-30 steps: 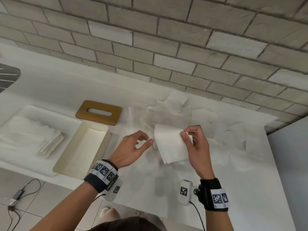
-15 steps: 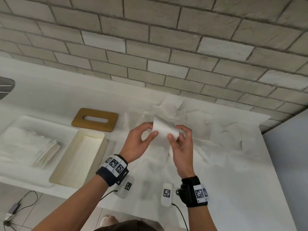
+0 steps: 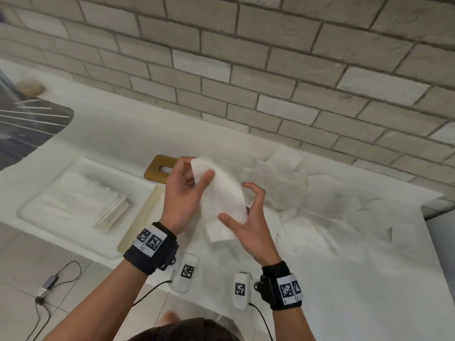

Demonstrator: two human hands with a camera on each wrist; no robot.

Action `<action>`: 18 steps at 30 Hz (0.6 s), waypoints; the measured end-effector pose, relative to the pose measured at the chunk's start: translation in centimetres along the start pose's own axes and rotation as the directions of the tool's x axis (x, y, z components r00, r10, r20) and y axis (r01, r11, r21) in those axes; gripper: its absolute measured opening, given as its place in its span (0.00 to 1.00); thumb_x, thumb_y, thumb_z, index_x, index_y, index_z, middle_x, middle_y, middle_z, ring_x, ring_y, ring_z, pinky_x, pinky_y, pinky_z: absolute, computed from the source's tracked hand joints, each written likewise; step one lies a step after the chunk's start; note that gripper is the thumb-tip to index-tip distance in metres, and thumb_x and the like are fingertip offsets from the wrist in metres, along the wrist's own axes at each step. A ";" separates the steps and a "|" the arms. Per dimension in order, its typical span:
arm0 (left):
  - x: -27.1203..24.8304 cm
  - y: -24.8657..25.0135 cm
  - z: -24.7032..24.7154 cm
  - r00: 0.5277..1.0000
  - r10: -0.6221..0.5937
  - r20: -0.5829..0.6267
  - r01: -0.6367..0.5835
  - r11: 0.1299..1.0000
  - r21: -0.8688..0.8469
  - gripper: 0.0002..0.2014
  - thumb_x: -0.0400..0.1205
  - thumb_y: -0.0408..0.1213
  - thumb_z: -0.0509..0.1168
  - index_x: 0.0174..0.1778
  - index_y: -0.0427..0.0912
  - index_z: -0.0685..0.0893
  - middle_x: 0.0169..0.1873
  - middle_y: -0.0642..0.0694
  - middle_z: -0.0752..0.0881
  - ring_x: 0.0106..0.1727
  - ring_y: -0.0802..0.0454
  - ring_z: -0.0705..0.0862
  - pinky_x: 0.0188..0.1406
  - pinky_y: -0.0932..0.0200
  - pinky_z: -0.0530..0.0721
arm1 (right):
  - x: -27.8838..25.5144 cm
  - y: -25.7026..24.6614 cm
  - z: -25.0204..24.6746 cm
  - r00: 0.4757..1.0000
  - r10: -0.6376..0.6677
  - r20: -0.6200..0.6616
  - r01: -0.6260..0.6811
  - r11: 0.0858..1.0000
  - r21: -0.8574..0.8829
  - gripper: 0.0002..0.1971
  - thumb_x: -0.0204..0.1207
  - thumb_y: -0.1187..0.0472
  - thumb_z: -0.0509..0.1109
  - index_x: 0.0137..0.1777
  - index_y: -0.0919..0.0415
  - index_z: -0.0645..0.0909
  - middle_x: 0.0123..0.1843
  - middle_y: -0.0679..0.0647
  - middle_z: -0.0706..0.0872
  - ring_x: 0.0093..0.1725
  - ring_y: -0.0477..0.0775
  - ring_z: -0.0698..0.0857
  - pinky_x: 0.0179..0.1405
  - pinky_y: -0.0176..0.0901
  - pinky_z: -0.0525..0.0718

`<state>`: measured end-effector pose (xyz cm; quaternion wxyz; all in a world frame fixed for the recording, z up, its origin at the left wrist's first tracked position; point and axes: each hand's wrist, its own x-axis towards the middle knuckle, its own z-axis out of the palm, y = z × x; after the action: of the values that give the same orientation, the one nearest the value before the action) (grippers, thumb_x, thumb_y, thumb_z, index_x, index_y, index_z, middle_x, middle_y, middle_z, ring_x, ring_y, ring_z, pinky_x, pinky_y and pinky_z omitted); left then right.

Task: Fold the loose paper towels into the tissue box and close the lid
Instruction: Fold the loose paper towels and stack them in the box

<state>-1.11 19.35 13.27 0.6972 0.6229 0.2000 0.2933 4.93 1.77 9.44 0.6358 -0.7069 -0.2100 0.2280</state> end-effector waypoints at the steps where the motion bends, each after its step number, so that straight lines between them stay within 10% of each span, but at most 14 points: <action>1: 0.3 0.4 -1.9 0.998 0.017 -0.053 -0.016 1.000 0.027 0.17 0.83 0.31 0.79 0.64 0.37 0.81 0.57 0.40 0.93 0.55 0.46 0.93 0.52 0.52 0.91 | 0.4 0.1 0.5 0.999 0.033 -0.009 -0.033 0.999 -0.002 0.38 0.78 0.63 0.86 0.78 0.40 0.67 0.61 0.34 0.90 0.60 0.48 0.93 0.61 0.55 0.94; 6: -1.6 1.3 -11.5 0.995 0.015 -0.103 0.012 0.965 0.262 0.26 0.81 0.29 0.80 0.70 0.52 0.78 0.43 0.44 0.94 0.45 0.46 0.93 0.48 0.52 0.91 | 4.4 1.1 4.0 0.984 0.103 -0.143 -0.082 0.985 0.149 0.27 0.79 0.61 0.85 0.70 0.48 0.76 0.54 0.54 0.96 0.55 0.55 0.95 0.58 0.52 0.92; 11: -5.2 -1.8 -17.7 1.000 0.011 0.018 -0.021 0.690 0.723 0.34 0.79 0.35 0.79 0.77 0.64 0.73 0.32 0.50 0.87 0.32 0.54 0.86 0.40 0.55 0.87 | 9.4 1.7 9.9 0.996 -0.061 -0.058 0.039 0.944 -0.327 0.22 0.82 0.57 0.81 0.67 0.45 0.73 0.48 0.50 0.93 0.48 0.45 0.89 0.45 0.32 0.82; 18: -6.1 -7.6 -18.1 0.949 -0.302 0.089 -0.014 0.242 0.970 0.15 0.85 0.48 0.70 0.69 0.60 0.85 0.45 0.51 0.83 0.53 0.46 0.83 0.58 0.50 0.81 | 12.4 6.3 16.3 0.944 -0.229 0.237 0.294 0.258 -0.920 0.24 0.77 0.53 0.85 0.65 0.53 0.76 0.46 0.52 0.92 0.55 0.62 0.85 0.54 0.57 0.76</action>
<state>-16.09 28.52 2.64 0.2161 0.9279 0.3011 -0.0393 5.42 21.50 1.05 0.1212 -0.8921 -0.4344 -0.0279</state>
